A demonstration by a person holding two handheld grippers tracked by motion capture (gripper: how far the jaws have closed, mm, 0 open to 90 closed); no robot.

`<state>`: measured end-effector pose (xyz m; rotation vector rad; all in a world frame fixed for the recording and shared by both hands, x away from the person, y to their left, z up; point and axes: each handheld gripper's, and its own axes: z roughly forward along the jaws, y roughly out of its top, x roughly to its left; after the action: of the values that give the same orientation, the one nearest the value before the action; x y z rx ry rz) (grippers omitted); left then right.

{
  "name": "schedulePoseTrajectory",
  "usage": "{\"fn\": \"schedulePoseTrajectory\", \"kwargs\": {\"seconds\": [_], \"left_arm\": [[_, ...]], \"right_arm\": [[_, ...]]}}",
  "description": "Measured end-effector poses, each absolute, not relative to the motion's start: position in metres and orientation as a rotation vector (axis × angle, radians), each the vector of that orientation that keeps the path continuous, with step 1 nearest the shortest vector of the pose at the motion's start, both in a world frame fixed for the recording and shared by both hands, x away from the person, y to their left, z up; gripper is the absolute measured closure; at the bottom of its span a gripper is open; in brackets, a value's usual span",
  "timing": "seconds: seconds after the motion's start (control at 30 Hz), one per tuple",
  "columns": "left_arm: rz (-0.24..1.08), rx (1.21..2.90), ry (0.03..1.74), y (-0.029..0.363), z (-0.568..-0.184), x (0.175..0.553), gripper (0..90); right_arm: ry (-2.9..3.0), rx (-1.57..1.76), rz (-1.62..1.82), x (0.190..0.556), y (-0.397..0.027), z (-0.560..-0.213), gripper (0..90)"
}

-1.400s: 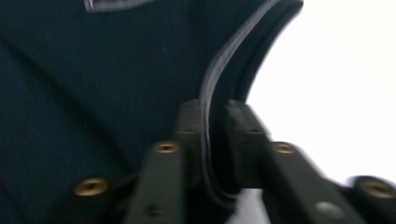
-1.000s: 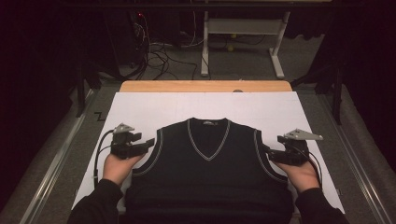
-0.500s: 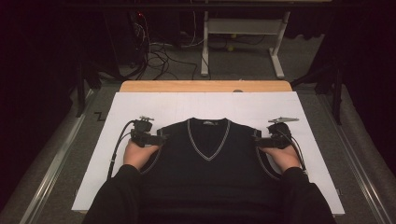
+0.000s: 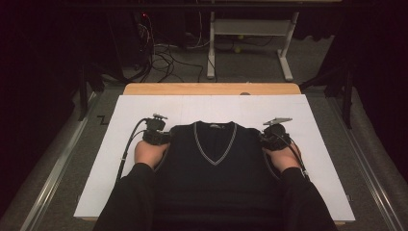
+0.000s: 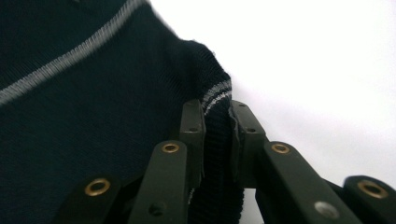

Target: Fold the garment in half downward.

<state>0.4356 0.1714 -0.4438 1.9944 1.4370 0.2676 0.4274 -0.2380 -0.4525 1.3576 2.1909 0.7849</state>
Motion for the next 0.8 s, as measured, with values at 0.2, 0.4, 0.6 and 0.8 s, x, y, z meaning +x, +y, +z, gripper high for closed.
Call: {"fn": "schedulePoseTrajectory", "kwargs": {"seconds": [0.2,0.4,0.6,0.8], "left_arm": [[0.344,1.924,1.403,0.176,-0.414,0.441,71.5],[0.447,1.845,1.336,0.179,-0.374,0.444,71.4],[0.513,1.768,1.292,0.181,-0.338,0.445,71.3],[0.621,1.726,1.212,0.182,-0.308,0.442,71.3]], "right_arm": [[2.076,1.308,0.864,0.428,-0.249,-0.427,78.8],[1.961,1.253,0.932,0.429,-0.255,-0.389,78.8],[1.875,1.204,0.991,0.430,-0.256,-0.350,78.9],[1.805,1.114,1.020,0.432,-0.249,-0.315,78.8]]}}
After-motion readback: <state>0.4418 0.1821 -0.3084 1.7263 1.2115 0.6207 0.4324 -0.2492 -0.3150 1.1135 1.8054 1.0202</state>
